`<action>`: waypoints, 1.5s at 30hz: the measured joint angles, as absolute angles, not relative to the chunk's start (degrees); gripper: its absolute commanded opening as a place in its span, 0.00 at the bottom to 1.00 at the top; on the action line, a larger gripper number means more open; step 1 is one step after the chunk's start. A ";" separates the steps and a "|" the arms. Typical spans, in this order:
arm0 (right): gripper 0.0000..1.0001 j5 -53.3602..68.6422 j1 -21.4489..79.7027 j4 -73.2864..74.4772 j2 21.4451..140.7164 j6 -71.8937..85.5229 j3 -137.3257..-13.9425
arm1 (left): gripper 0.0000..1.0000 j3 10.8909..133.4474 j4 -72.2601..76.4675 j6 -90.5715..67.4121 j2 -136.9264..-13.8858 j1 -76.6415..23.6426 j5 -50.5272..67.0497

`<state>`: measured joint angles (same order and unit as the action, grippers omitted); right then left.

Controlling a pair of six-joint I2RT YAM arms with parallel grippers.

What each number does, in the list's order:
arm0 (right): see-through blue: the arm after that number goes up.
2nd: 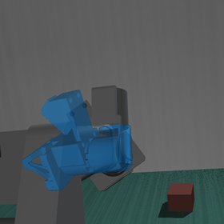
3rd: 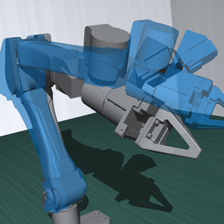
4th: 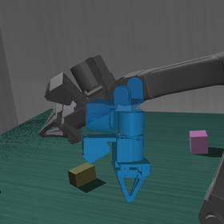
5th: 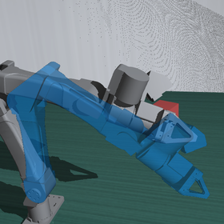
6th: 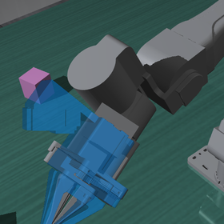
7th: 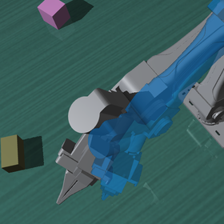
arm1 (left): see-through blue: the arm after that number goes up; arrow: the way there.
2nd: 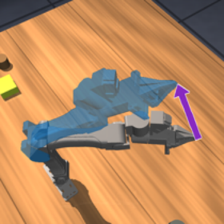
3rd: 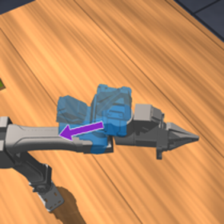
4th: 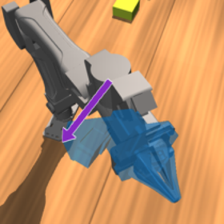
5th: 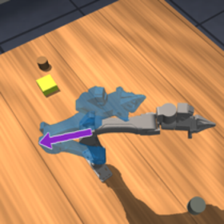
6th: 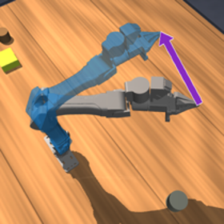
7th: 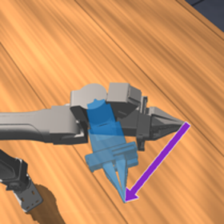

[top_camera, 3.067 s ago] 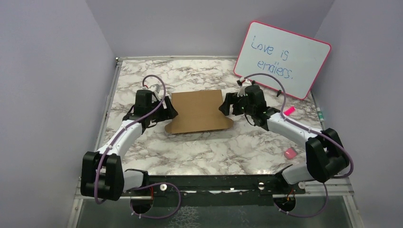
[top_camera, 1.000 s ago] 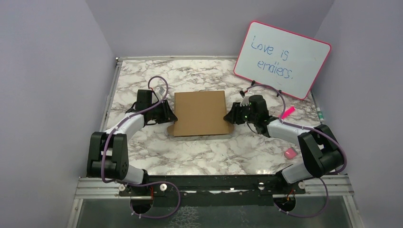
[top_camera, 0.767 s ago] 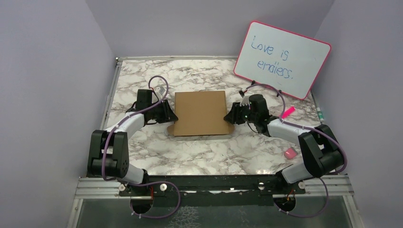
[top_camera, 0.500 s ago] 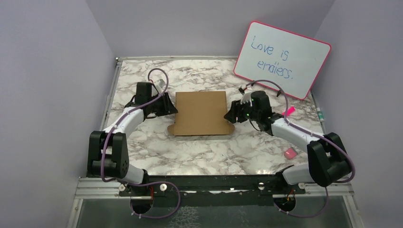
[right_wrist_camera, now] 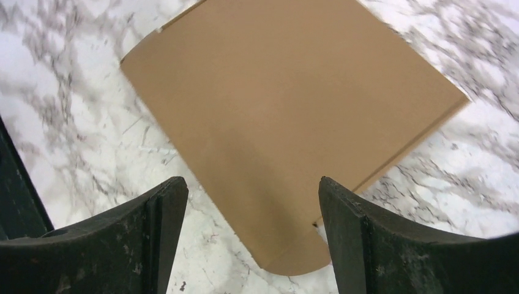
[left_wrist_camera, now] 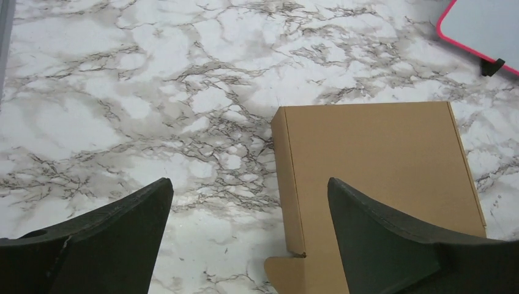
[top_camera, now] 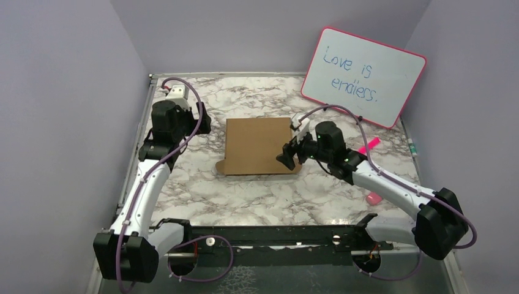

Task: Fold the paper box

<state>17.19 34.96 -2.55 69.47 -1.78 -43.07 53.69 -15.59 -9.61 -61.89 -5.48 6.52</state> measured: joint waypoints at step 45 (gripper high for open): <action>0.26 -33.91 68.97 -34.54 102.74 -53.87 -42.13 | 0.92 44.93 -18.37 -11.49 -57.54 -9.89 -3.49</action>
<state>-33.91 68.97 -34.54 102.74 -53.87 -42.13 44.93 -18.37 -11.49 -57.54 -9.89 -3.49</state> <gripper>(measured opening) 0.389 0.921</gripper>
